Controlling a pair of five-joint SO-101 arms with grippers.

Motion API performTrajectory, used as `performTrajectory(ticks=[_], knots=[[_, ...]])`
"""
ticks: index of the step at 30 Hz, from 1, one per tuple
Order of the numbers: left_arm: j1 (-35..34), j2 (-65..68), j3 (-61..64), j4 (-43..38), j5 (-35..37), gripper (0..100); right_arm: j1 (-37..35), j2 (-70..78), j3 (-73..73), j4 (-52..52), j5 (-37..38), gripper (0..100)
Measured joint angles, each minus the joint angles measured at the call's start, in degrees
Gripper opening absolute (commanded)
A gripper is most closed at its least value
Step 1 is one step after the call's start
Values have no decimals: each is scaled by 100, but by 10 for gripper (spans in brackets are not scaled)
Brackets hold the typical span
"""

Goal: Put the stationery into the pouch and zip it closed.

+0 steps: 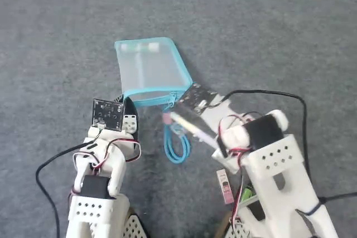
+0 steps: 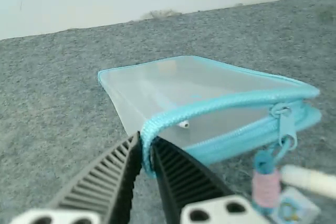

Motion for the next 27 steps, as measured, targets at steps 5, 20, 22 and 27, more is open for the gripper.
performTrajectory(ticks=[5, 20, 22, 27], knots=[[0, 0, 0, 0, 0, 12, 818, -211, 369, 0, 580, 6], [0, 0, 0, 0, 0, 12, 1090, -1626, 826, 0, 738, 6], [0, 0, 0, 0, 0, 12, 835, -1327, 545, 0, 510, 6], [0, 0, 0, 0, 0, 12, 79, -316, -413, 0, -158, 6]])
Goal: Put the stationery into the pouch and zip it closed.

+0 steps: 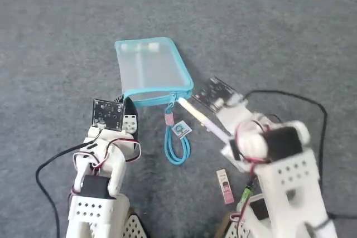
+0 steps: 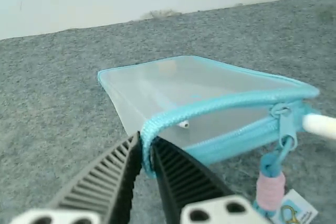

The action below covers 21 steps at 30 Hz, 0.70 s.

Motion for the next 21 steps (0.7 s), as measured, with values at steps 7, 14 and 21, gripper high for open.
performTrajectory(ticks=[7, 14, 21], knots=[[0, 0, 0, 0, 0, 12, -413, 1662, -1310, 9, -536, 6], [0, 0, 0, 0, 0, 12, -510, 2268, -1705, 9, -580, 6], [0, 0, 0, 0, 0, 12, 475, 1644, -1327, 9, -237, 6]])
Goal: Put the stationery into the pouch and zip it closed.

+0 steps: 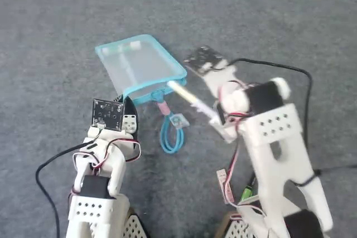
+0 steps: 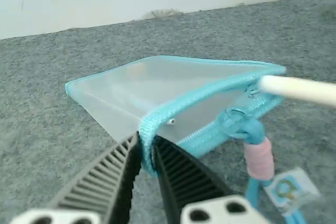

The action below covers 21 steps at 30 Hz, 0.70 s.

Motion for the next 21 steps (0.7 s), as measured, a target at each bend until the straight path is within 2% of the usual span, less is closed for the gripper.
performTrajectory(ticks=[2, 6, 14, 21], knots=[[0, 0, 0, 0, 0, 12, 264, -246, 88, 0, 149, 6], [0, 0, 0, 0, 0, 12, 132, -818, 105, 0, 220, 6], [0, 0, 0, 0, 0, 12, -1037, -1160, 299, 0, 105, 6], [0, 0, 0, 0, 0, 12, -1204, -1160, 703, 0, 97, 6]])
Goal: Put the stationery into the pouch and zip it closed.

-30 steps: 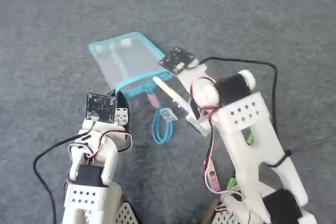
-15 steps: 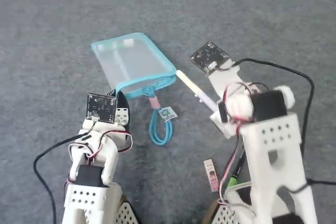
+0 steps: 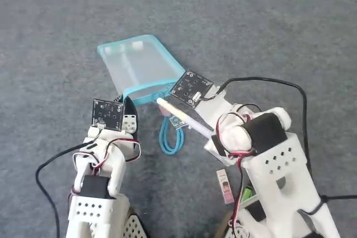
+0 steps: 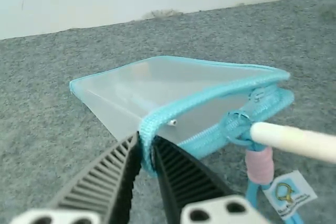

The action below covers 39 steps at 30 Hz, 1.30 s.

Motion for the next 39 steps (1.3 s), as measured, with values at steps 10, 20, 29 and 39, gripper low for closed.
performTrajectory(ticks=[10, 20, 29, 39], knots=[[0, 0, 0, 0, 0, 12, -18, 0, 0, -202, -273, 6], [0, 0, 0, 0, 0, 12, -176, 1143, -88, -800, -527, 6], [325, 0, 26, 0, -97, 12, -237, 2716, -1670, -826, -853, 6], [1275, 0, 211, 0, -738, 12, -237, 4659, -3727, -404, -1433, 247]])
